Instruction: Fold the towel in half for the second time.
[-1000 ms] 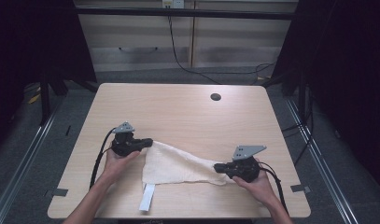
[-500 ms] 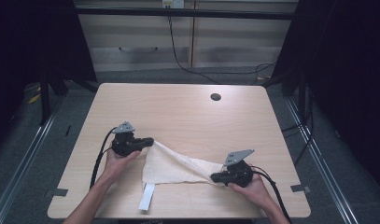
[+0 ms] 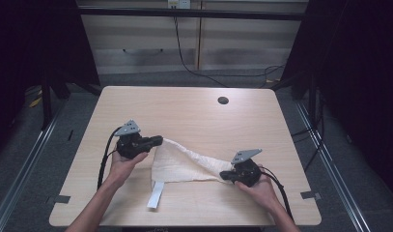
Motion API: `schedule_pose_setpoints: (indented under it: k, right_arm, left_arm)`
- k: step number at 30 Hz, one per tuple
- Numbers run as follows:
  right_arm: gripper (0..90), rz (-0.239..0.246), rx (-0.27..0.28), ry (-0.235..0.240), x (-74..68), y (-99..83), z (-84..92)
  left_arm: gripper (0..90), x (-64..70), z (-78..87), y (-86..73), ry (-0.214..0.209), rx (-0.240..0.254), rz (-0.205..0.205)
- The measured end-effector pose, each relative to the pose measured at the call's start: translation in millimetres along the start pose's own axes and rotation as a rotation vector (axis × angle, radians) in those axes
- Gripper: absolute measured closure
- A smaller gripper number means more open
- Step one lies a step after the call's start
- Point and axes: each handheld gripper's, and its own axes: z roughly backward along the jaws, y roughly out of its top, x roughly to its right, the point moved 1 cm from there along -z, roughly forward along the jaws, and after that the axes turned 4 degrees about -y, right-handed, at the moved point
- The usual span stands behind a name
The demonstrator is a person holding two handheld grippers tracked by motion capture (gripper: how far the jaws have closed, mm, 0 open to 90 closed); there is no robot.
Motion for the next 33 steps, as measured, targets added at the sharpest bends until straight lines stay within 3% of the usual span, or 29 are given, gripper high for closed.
schedule_pose_setpoints:
  k: [4,5,9,13,15,19,21,22,26,27,33]
  right_arm:
    - [88.1,-0.047,0.005,-0.026,8.2,-2.7,2.5]
    - [88.1,-0.066,0.011,-0.034,10.9,-5.8,5.0]
    - [88.1,-0.088,0.023,-0.031,11.4,-10.3,7.4]
    - [88.1,-0.083,0.03,-0.038,10.5,-10.6,7.1]
    - [88.1,-0.062,0.021,-0.055,8.5,-9.6,7.2]
    - [88.1,-0.07,0.024,-0.053,8.6,-9.6,6.8]
    - [88.2,-0.068,0.023,-0.056,8.0,-9.7,6.9]
    - [88.1,-0.067,0.022,-0.059,7.6,-9.6,6.9]
    - [88.1,-0.06,0.022,-0.067,6.6,-9.5,6.6]
    - [88.2,-0.064,0.024,-0.059,7.7,-9.8,6.7]
    - [88.2,-0.067,0.024,-0.066,7.0,-9.8,6.6]
  left_arm:
    - [85.4,3.7,-2.0,2.3,-0.025,0.01,0.0]
    - [85.4,14.1,-2.1,-0.8,-0.059,-0.007,-0.026]
    - [85.4,26.0,1.7,-6.9,-0.08,-0.04,-0.055]
    - [85.4,35.8,9.6,-12.0,-0.102,-0.055,-0.067]
    - [85.4,44.9,12.4,-17.8,-0.117,-0.083,-0.083]
    - [85.4,56.4,12.4,-27.7,-0.15,-0.125,-0.101]
    - [85.4,58.9,13.0,-30.3,-0.152,-0.133,-0.101]
    - [85.4,64.6,16.3,-35.8,-0.122,-0.159,-0.101]
    - [85.4,69.8,25.8,-46.0,-0.131,-0.17,-0.108]
    - [85.4,70.0,26.5,-56.0,-0.152,-0.182,-0.084]
    - [85.3,81.5,17.4,-70.8,-0.227,-0.238,-0.088]
